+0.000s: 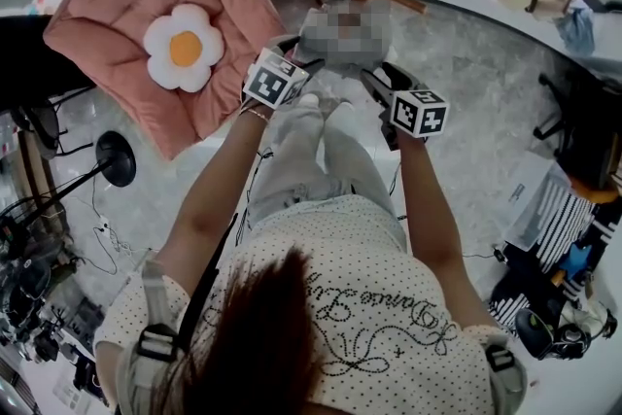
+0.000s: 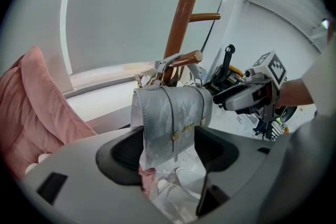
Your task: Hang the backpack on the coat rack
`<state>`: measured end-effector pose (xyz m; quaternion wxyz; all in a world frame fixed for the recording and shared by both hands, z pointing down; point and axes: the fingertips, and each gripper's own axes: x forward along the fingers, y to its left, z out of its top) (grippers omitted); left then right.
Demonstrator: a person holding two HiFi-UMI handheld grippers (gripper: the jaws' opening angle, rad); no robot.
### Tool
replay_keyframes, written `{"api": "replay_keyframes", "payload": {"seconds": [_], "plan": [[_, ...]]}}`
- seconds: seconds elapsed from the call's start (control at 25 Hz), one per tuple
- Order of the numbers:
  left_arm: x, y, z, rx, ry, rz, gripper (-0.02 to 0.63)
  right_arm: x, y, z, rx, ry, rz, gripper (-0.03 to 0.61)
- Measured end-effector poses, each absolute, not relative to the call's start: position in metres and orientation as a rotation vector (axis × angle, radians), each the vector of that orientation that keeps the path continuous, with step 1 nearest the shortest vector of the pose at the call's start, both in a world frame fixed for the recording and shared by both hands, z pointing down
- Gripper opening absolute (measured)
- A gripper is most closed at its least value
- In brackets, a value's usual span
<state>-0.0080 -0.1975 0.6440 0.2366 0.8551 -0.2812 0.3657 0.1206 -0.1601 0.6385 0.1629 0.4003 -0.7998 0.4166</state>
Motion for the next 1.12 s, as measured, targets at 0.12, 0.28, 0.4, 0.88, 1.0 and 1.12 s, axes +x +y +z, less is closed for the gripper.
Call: {"api": "replay_keyframes", "payload": {"seconds": [0.12, 0.28, 0.4, 0.88, 1.0, 1.12], "plan": [[-0.009, -0.191, 0.644, 2.344, -0.777, 1.002, 0.291, 0.122, -0.156, 0.635, 1.144, -2.289, 1.165, 0.275], [-0.008, -0.187, 0.640, 2.340, -0.763, 1.009, 0.291, 0.125, -0.158, 0.629, 1.148, -2.294, 1.145, 0.272], [-0.009, -0.186, 0.631, 2.353, -0.768, 1.000, 0.291, 0.125, -0.160, 0.624, 1.149, -2.300, 1.125, 0.268], [-0.004, -0.189, 0.596, 2.412, -0.842, 0.934, 0.290, 0.125, -0.166, 0.592, 1.166, -2.363, 1.011, 0.249], [-0.002, -0.192, 0.584, 2.439, -0.857, 0.896, 0.283, 0.126, -0.169, 0.579, 1.181, -2.384, 0.958, 0.239], [0.000, -0.194, 0.567, 2.476, -0.866, 0.865, 0.235, 0.128, -0.173, 0.560, 1.221, -2.423, 0.901, 0.216]]}}
